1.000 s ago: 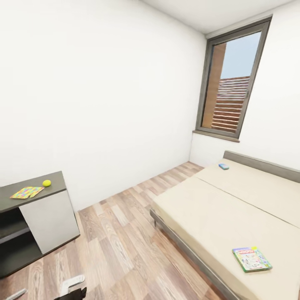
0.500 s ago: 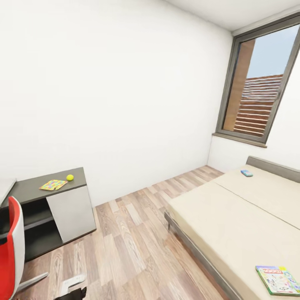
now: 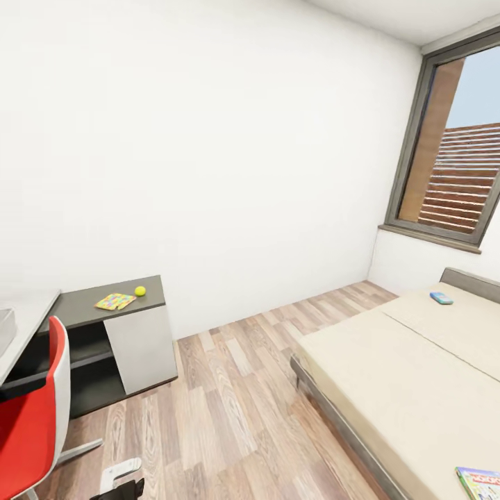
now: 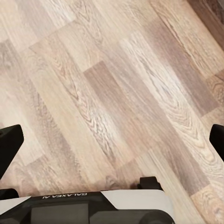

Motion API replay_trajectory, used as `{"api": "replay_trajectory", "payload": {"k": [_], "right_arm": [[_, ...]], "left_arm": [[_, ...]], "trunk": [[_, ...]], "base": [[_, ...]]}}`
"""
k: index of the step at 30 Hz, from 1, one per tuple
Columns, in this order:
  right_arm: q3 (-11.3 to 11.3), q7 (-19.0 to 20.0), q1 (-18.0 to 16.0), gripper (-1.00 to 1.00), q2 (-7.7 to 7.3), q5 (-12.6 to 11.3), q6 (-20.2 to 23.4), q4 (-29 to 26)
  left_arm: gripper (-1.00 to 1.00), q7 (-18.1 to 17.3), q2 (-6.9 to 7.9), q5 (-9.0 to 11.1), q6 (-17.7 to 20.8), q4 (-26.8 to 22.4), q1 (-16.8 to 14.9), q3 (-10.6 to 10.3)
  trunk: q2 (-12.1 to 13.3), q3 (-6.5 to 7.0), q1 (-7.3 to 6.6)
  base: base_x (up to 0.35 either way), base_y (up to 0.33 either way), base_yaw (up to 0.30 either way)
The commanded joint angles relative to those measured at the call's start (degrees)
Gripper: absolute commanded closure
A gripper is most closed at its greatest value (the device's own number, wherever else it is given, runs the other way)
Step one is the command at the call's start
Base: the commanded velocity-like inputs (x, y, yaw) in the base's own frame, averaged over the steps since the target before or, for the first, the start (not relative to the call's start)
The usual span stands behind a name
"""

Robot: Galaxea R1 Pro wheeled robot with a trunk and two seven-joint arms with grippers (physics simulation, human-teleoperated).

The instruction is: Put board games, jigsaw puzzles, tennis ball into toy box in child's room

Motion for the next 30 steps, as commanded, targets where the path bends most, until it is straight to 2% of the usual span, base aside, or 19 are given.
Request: {"api": "replay_trajectory", "payload": {"k": [1,13,30], "right_arm": [[0.03,-0.10,-0.02,-1.00,0.02,-0.49,-0.25,0.06],[0.03,-0.10,-0.02,-1.00,0.02,-0.51,-0.25,0.04],[0.03,-0.10,0.00,-1.00,-0.02,-0.51,-0.43,0.08]], "left_arm": [[-1.00,0.01,-0.02,0.14,-0.14,0.05,-0.02,0.14],[-1.00,0.10,-0.02,0.10,-0.14,0.05,-0.02,0.10],[-1.00,0.10,-0.02,-0.11,-0.70,1.03,-0.02,0.08]], "trunk": [[-0.04,-0.02,0.02],[-0.04,-0.02,0.02],[-0.04,-0.02,0.02]], "base": [[0.002,0.000,0.039],[0.082,0.000,0.012],[0.300,0.001,0.001]]}}
